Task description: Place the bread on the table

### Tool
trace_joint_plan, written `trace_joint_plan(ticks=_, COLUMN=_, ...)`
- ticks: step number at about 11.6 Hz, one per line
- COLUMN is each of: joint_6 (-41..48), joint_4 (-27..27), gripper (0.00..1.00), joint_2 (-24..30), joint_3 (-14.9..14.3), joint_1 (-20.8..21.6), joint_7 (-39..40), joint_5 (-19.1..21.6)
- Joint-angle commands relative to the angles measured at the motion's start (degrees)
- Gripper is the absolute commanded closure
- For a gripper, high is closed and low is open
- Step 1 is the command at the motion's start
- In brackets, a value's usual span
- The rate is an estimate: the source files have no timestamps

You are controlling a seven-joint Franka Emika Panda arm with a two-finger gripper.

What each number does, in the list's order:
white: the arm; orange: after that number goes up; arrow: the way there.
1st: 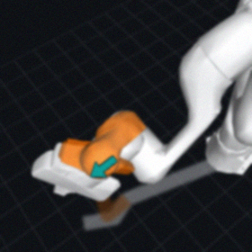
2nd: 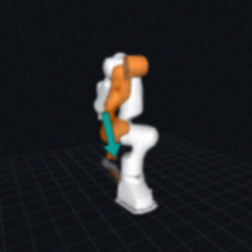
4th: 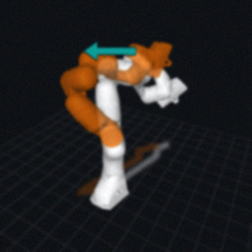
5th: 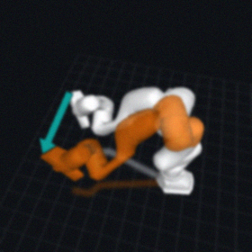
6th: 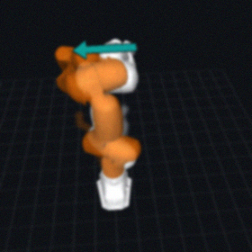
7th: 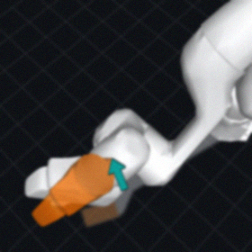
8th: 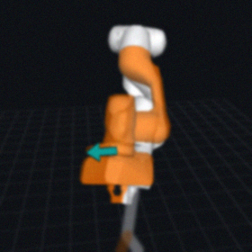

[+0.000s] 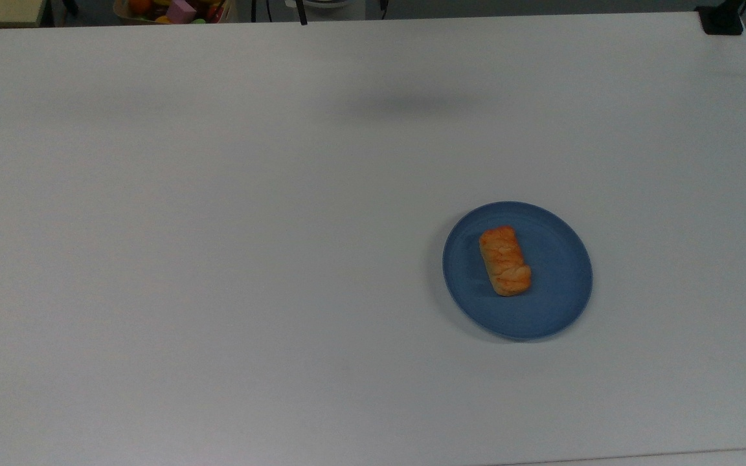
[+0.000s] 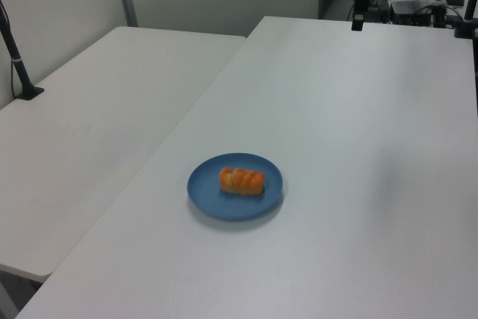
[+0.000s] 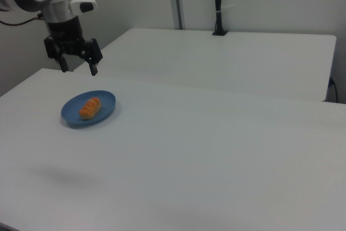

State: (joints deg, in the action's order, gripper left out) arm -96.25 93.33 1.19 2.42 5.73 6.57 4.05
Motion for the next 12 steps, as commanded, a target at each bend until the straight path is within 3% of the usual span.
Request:
trace_joint_plan(ticks=1, joint_6=-1.13, joint_4=1.51, gripper=0.00, joint_2=0.83, joint_3=-0.75, joint_1=0.86, joint_7=1.08, joint_5=0.96)
trace_joint_plan(ticks=12, joint_6=-0.87, joint_4=2.04, gripper=0.00, joint_2=-0.48, joint_3=-0.49, joint_1=2.36, joint_7=1.17, joint_5=0.87)
